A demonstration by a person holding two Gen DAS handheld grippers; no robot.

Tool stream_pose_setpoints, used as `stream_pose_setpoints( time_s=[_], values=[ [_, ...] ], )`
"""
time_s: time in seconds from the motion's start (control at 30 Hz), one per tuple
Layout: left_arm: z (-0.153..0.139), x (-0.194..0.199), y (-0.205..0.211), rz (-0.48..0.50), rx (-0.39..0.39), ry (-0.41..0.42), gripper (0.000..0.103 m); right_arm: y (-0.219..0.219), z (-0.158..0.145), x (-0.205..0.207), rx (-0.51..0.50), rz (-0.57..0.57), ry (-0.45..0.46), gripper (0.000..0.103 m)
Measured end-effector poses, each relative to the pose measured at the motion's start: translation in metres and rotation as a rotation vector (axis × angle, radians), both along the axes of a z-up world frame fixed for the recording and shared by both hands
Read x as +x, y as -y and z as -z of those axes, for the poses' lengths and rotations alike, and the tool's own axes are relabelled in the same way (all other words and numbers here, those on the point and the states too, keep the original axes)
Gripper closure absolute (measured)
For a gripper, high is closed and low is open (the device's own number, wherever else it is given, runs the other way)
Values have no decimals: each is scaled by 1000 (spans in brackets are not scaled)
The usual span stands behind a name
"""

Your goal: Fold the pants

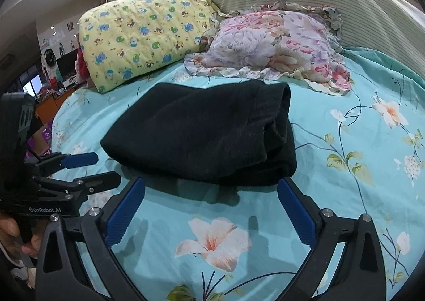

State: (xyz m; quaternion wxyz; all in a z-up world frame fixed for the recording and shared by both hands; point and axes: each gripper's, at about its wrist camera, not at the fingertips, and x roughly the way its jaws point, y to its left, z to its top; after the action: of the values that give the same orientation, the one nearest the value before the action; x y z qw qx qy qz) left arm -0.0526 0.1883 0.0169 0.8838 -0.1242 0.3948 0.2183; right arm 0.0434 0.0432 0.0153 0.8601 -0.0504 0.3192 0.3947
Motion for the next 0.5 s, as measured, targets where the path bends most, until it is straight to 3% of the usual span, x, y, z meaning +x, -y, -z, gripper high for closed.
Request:
stream_pose_setpoints(
  time_s=[0.5],
  values=[
    [10, 1, -1, -40, 54, -28, 17, -5, 16, 0, -10, -3, -2, 3]
  ],
)
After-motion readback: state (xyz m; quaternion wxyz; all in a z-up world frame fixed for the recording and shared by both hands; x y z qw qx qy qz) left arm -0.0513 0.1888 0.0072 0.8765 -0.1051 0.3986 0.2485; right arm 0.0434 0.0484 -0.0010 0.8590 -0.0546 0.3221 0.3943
